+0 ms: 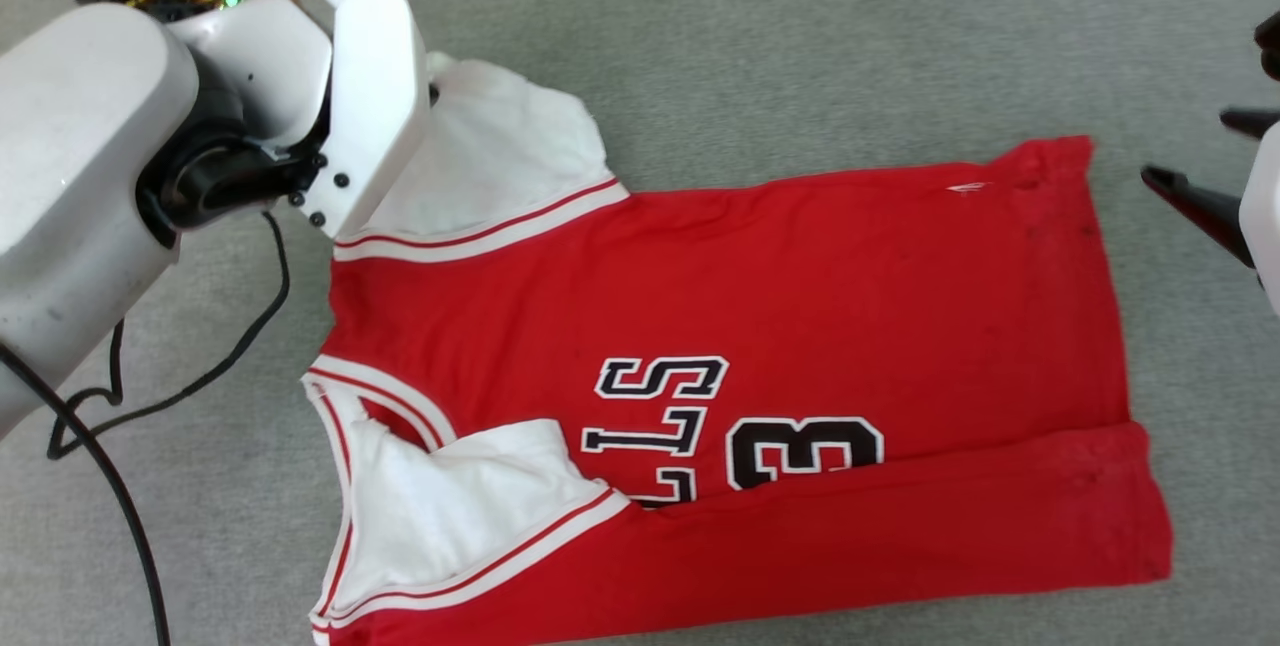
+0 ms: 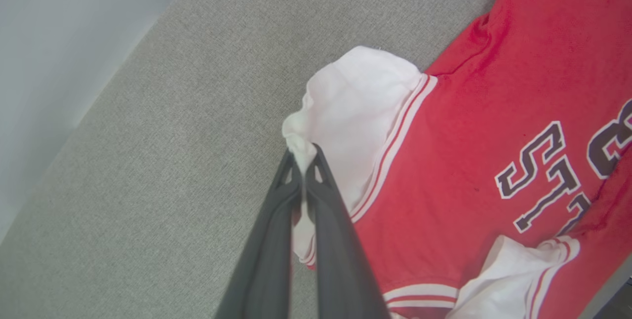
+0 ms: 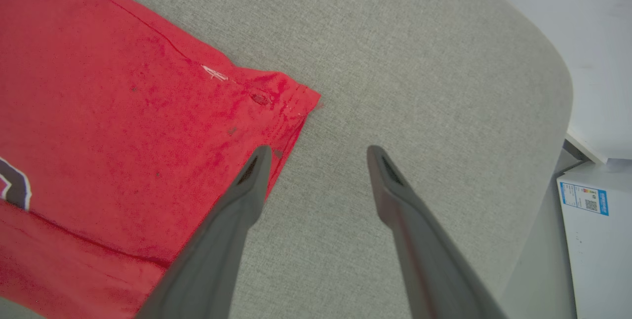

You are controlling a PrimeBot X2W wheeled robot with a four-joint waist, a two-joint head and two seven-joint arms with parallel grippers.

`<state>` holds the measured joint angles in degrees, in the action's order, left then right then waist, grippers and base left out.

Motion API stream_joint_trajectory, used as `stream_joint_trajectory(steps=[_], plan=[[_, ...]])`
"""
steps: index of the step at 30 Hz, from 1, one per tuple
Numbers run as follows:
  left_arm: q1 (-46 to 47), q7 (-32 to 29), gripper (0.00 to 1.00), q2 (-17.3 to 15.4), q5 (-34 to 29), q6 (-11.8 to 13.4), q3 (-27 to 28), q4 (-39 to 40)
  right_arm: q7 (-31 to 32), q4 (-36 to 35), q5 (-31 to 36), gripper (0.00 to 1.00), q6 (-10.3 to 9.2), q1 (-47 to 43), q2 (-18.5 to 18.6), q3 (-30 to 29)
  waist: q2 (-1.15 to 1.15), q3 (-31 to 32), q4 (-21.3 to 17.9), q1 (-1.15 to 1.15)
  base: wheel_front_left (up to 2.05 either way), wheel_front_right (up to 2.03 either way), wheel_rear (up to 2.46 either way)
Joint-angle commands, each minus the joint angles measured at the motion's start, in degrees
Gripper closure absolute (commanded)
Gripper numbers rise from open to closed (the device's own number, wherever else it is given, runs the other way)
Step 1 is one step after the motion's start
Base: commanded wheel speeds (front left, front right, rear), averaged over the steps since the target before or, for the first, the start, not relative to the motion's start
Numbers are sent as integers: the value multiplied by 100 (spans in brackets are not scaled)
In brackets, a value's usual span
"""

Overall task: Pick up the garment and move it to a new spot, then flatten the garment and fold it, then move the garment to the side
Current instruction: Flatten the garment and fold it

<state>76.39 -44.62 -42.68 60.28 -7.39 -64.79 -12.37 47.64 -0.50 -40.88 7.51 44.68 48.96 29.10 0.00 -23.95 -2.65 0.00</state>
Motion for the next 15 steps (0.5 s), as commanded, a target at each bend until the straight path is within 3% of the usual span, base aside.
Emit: stream_joint_trajectory(steps=[1,7,15], plan=[[85,56,100,28,27,-3,-35,38,288,104,-198,0,-4,191,71,152,0,-97,122,0,0,0,0],[329,295,100,78,9,-3,-126,154,1129,767,-661,0,-3,845,-66,552,0,-375,375,0,0,0,0],[601,619,100,125,-42,-4,-345,285,743,1655,-629,0,-3,894,-467,907,0,-733,588,0,0,0,0]])
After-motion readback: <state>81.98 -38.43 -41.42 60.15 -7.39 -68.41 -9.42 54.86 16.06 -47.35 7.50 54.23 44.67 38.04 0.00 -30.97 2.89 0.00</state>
